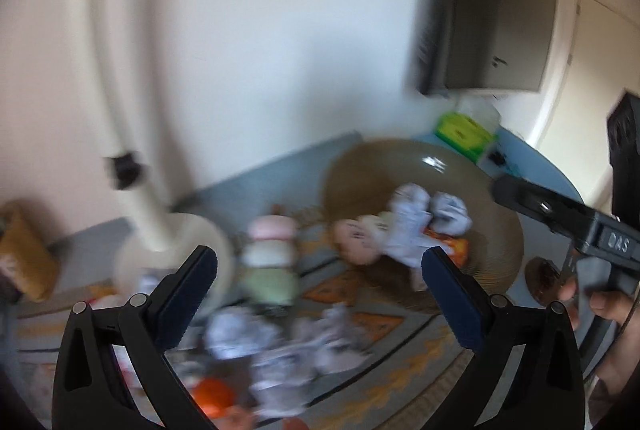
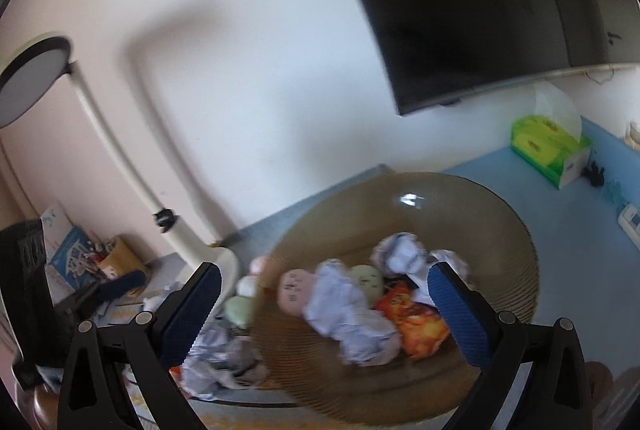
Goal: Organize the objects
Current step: 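Move both tools back to the rug toward the oranges and juice box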
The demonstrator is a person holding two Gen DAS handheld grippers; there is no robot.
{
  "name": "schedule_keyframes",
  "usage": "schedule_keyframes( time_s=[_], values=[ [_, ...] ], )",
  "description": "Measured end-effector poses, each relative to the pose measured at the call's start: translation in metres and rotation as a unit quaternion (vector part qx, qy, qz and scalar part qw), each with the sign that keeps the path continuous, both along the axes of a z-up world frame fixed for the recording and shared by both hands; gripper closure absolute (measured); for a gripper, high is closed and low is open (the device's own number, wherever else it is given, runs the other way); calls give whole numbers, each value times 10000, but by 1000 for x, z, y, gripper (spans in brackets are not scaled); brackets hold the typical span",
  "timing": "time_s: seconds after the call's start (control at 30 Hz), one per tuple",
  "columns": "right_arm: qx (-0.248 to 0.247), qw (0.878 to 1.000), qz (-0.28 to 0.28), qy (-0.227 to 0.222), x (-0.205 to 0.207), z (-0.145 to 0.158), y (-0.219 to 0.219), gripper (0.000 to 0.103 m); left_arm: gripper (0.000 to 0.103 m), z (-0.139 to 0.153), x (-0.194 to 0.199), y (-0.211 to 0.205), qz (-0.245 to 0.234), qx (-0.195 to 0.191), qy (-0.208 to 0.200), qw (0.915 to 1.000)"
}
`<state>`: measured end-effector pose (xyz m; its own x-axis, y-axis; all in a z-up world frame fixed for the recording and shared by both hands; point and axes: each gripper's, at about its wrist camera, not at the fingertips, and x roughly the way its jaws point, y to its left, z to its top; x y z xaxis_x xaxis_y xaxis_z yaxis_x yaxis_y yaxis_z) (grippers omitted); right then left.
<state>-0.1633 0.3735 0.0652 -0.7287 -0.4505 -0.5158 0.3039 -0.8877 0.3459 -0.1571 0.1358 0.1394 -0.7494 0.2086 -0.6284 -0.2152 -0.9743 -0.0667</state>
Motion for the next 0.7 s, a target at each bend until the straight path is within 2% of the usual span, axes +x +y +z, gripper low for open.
schedule_keyframes(
  time_s=[0.13,0.27,0.37,0.47,0.6,0.7],
  values=[
    [88,9996,236,151,20,12,-29,0,1,18,20,-55,443,-228,190,9986],
    [233,9981,543,182,38,10,-64,0,1,19,36,-100,810,-328,170,9960],
    [290,9964,795,95,51,-1,-90,0,1,5,47,-136,1134,-299,72,9931],
    [390,9933,1088,-63,66,-19,-115,0,1,-21,56,-169,1438,-308,-156,9890],
    [568,9873,1446,-321,84,-47,-146,0,1,-55,65,-196,1642,-299,-417,9851],
    [561,9816,1688,-698,95,-72,-167,0,1,-78,69,-208,1729,-335,-561,9828]
  ],
)
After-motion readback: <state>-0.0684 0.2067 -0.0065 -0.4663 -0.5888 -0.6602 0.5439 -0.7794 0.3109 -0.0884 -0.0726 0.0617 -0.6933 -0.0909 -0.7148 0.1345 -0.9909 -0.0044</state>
